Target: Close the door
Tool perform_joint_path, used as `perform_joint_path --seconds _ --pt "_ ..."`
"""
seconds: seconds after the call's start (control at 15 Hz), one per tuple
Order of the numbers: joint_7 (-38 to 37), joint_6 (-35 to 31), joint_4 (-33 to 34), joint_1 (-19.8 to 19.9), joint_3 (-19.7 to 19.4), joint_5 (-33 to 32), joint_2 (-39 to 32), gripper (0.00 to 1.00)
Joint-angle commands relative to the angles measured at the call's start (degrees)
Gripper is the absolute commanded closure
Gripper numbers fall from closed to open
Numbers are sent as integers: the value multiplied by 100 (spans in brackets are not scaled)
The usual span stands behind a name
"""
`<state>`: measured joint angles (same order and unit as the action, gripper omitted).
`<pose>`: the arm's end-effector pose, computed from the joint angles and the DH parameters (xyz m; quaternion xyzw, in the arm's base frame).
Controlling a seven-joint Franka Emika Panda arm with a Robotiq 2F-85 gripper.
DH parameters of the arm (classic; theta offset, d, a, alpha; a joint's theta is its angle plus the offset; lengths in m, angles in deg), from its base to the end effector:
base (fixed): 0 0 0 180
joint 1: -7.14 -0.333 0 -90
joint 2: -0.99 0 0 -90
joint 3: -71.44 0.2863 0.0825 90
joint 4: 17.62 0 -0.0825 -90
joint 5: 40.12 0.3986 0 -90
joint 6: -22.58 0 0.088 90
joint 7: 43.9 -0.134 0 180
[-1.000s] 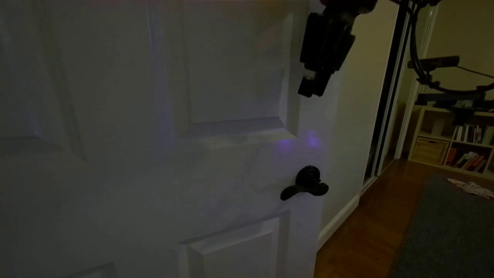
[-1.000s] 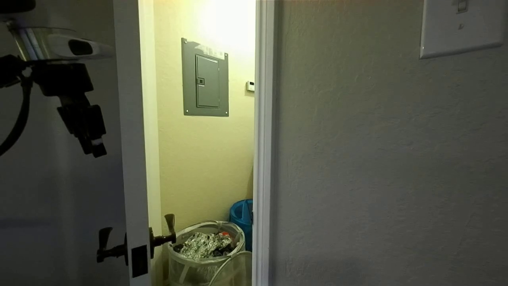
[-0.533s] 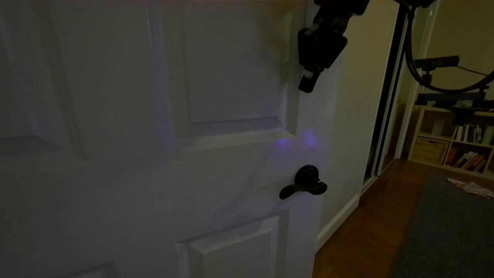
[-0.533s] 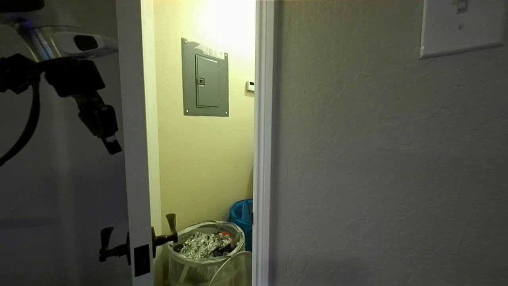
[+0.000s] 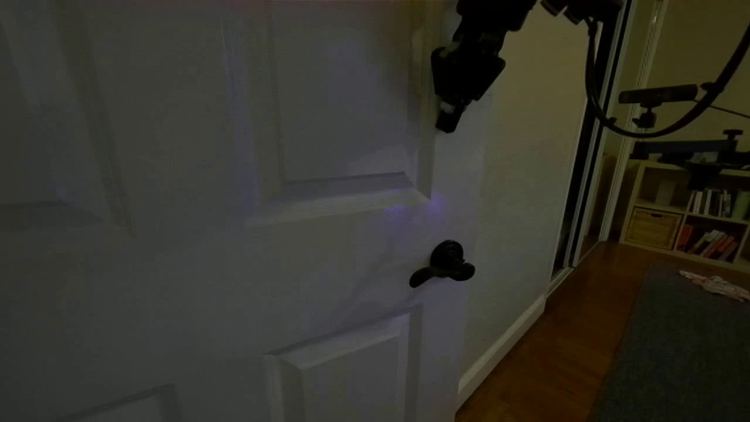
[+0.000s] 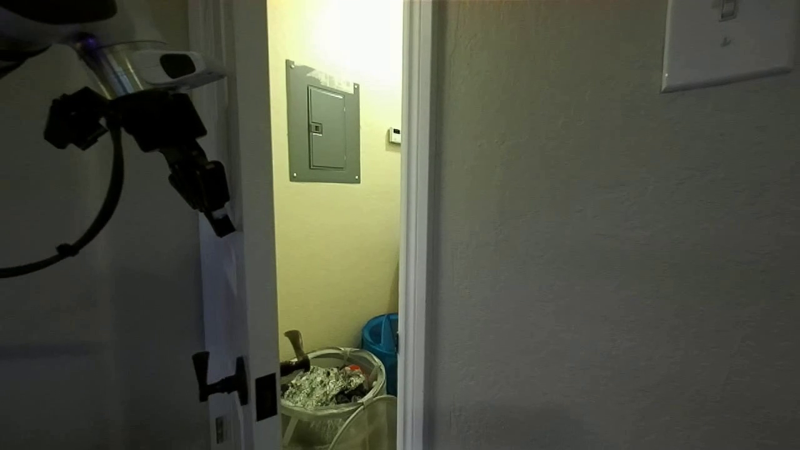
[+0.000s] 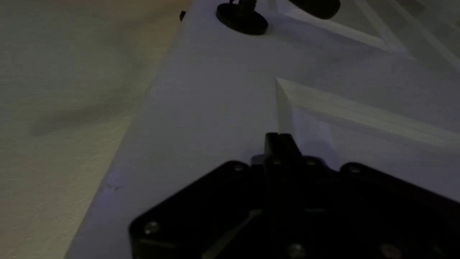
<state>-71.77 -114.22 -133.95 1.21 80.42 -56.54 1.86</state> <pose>0.5863 0.1483 0.4318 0.9758 -0.0259 0.2129 0.0417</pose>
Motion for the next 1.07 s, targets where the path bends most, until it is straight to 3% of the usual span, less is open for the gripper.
perform_joint_path --seconds 0.0,1.0 --pt "28 -169 554 33 -179 -187 -470 95" --pt "751 -181 2989 -121 -785 18 -2310 94"
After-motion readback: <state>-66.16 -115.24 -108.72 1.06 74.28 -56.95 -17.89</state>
